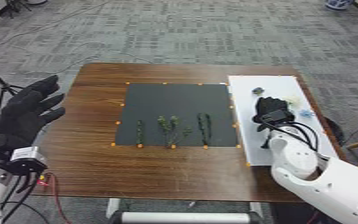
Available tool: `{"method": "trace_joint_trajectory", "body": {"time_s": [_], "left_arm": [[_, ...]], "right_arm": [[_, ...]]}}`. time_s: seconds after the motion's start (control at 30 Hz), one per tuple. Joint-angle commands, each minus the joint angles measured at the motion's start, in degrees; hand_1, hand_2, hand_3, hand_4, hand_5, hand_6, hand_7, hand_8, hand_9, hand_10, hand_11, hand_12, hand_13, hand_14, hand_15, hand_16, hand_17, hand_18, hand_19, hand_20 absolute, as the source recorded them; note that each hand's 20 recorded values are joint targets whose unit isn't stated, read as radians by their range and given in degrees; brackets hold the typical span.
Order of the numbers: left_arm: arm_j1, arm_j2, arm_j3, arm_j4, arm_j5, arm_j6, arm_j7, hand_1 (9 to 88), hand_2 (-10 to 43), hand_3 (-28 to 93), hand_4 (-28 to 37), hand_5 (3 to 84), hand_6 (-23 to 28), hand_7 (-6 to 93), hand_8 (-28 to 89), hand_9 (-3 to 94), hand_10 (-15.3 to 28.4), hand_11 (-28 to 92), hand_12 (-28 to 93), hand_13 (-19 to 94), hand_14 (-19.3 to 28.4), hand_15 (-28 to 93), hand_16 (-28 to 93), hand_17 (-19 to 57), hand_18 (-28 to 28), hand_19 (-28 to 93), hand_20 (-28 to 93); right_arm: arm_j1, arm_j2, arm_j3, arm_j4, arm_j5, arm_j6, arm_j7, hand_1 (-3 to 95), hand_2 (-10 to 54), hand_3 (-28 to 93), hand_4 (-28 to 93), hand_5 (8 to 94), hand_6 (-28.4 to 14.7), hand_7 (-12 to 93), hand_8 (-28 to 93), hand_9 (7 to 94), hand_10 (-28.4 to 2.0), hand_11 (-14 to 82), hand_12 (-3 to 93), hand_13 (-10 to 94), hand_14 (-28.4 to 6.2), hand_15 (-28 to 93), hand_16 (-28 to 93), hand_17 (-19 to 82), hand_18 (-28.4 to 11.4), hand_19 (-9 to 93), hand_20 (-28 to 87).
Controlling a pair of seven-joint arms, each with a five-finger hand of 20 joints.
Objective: Arrange flowers
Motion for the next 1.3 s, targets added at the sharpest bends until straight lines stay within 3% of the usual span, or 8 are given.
{"method": "trace_joint_trajectory", "body": {"time_s": [0.03, 0.17, 0.43, 0.63, 0.93, 0.97, 1.03, 1.3], "left_arm": [[-1.94, 2.74, -0.83, 0.38, -0.76, -0.08, -1.22, 25.2, -4.2, 70, -25.5, 21.4, 1.4, 20.9, -9, 14.1, 8.5, 13, 22, 5, 12.0, 37, -2, -14.5, 20.1, 39, 10], [-4.73, 5.56, -0.56, 0.99, -0.63, -1.58, -2.57, 25.2, -4.1, 70, -25.4, 21.4, 1.4, 20.7, -9, 14.2, 8.5, 13, 22, 5, 12.0, 37, -2, -14.5, 20.1, 39, 10], [-13.3, 11.89, 4.35, 4.31, -1.73, -1.94, -3.85, 25.4, -3.3, 69, -24.8, 21.2, 1.3, 19.4, -8, 14.1, 8.4, 11, 22, 5, 11.9, 36, -2, -14.5, 20.0, 39, 10], [-19.57, 15.36, 7.84, 6.24, -1.65, -3.74, -4.44, 25.7, -2.5, 68, -23.3, 20.8, 1.2, 16.5, -7, 13.8, 8.1, 8, 23, 5, 11.5, 33, -1, -14.4, 19.7, 38, 11], [-26.35, 16.8, 13.23, 8.88, -1.39, -4.35, -3.86, 27.0, -2.5, 68, -21.7, 20.7, 1.5, 15.7, -5, 13.8, 8.3, 6, 26, 5, 11.1, 29, 2, -14.6, 19.4, 37, 11], [-25.43, 16.69, 12.65, 8.16, -1.47, -4.4, -3.84, 27.1, -2.6, 69, -21.8, 20.8, 1.8, 16.8, -6, 13.7, 8.3, 6, 27, 4, 11.1, 29, 2, -14.7, 19.3, 37, 12], [-25.86, 16.73, 13.42, 8.22, -1.35, -4.46, -3.6, 27.5, -2.8, 69, -22.2, 20.8, 2.0, 18.1, -7, 13.7, 8.5, 6, 27, 4, 11.1, 28, 3, -14.7, 19.3, 37, 12], [-34.04, 17.4, 21.05, 11.03, -1.45, -6.69, -4.63, 27.5, -3.6, 71, -23.5, 21.4, 2.3, 22.6, -10, 13.5, 9.5, 13, 25, 4, 12.0, 32, 3, -15.1, 19.2, 37, 13]], "right_arm": [[5.59, -0.3, -2.12, -4.05, -2.69, 9.34, -2.96, 46.5, -9.5, 87, -27, 77.9, 1.1, 40, 4, 87.7, -4.2, 22.6, 52.9, 78, -4.5, 83, 33, 40, -20.6, 90, 49], [10.06, -2.75, -5.19, -6.4, -2.24, 12.73, -5.18, 46.2, -9.5, 87, -25, 78.9, 1.1, 38, 5, 88.3, -4.5, 21.8, 53.9, 78, -4.6, 83, 33, 40, -20.7, 90, 50], [12.77, -13.73, -9.0, -6.53, -0.78, 10.96, -14.48, 45.8, -9.5, 87, -23, 79.9, 0.7, 37, 5, 88.6, -4.8, 21.4, 54.2, 78, -4.7, 84, 34, 39, -20.8, 90, 50], [21.41, -19.41, -20.11, -4.27, 1.34, 10.77, -15.64, 45.9, -9.5, 87, -24, 80.4, 0.9, 36, 3, 88.7, -4.9, 20.3, 53.1, 78, -4.8, 84, 34, 39, -20.7, 90, 50], [26.52, -28.85, -28.78, 2.61, 2.63, 11.29, -18.16, 46.4, -9.5, 86, -24, 79.7, 1.4, 36, 1, 88.1, -4.8, 19.3, 51.5, 77, -5.0, 84, 34, 39, -20.7, 90, 50], [28.81, -29.4, -32.29, 1.85, 2.68, 12.54, -15.48, 46.5, -9.5, 86, -24, 79.4, 1.4, 36, 1, 88.0, -4.8, 19.2, 51.5, 77, -5.0, 84, 34, 39, -20.7, 90, 50], [31.99, -31.43, -36.83, 2.51, 3.22, 15.05, -12.49, 46.7, -9.5, 85, -24, 79.1, 1.3, 36, 0, 87.9, -4.8, 19.0, 51.2, 77, -5.0, 84, 33, 39, -20.7, 90, 50], [35.46, -38.23, -42.92, 8.12, 3.58, 16.93, -8.79, 47.0, -9.5, 84, -25, 78.6, 1.6, 37, -1, 87.8, -4.7, 17.9, 50.4, 77, -4.9, 84, 33, 39, -20.4, 90, 51]]}}
